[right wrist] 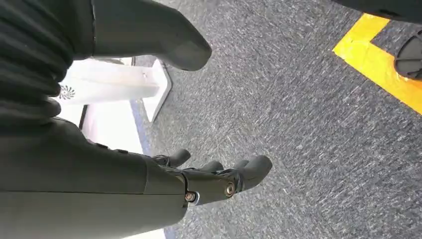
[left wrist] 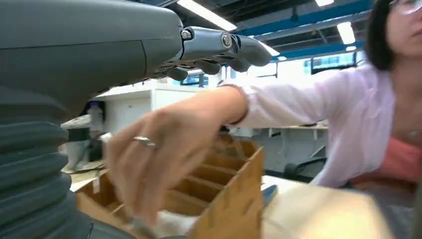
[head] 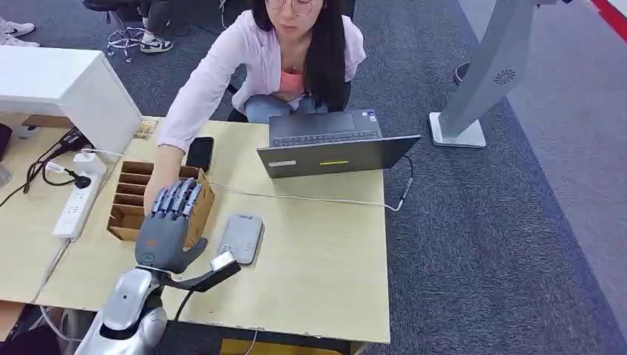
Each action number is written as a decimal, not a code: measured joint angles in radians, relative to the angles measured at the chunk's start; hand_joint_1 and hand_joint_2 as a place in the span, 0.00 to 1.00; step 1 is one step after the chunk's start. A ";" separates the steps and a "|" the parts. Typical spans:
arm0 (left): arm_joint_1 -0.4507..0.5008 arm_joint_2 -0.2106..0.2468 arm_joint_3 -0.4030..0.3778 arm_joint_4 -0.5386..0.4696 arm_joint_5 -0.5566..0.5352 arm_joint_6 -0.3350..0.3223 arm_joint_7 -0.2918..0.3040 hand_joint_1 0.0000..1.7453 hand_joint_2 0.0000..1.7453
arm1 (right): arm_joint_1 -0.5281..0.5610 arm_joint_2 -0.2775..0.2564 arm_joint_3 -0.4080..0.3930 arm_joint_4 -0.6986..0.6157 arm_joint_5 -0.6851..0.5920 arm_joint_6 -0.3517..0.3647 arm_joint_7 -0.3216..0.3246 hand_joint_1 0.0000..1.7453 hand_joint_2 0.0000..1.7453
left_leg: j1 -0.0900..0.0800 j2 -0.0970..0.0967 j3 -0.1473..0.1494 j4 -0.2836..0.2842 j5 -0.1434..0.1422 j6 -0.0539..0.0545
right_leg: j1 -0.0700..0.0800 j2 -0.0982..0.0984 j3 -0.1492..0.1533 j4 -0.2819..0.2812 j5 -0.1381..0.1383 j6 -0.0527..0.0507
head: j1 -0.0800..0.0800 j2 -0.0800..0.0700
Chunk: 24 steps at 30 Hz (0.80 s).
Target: Pass the card to the sensor for recognition and then transmit it.
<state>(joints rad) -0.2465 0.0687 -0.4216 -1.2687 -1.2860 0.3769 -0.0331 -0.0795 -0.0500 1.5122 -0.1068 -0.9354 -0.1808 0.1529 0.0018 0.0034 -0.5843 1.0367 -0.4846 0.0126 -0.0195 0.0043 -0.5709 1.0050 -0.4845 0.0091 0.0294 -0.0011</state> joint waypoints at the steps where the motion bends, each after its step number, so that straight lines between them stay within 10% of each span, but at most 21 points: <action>1: 0.014 0.010 0.001 -0.009 0.000 0.000 -0.003 0.00 1.00 | -0.001 0.001 0.000 0.000 0.000 0.000 0.002 0.00 1.00 | 0.000 -0.001 0.000 0.000 0.000 0.000 | 0.000 -0.001 0.000 0.000 0.000 0.000 | 0.000 0.000; 24: 0.095 0.069 0.016 -0.102 -0.031 -0.001 -0.006 0.00 1.00 | -0.003 0.012 0.001 -0.003 0.001 0.002 0.008 0.00 1.00 | 0.000 -0.001 0.000 0.000 0.000 0.000 | 0.000 -0.001 0.001 0.000 0.000 0.000 | 0.000 0.000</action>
<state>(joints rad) -0.1510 0.1373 -0.4059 -1.3706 -1.3169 0.3758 -0.0389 -0.0820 -0.0378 1.5129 -0.1099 -0.9343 -0.1793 0.1614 0.0016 0.0026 -0.5845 1.0370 -0.4844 0.0127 -0.0199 0.0032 -0.5700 1.0050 -0.4841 0.0094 0.0298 -0.0011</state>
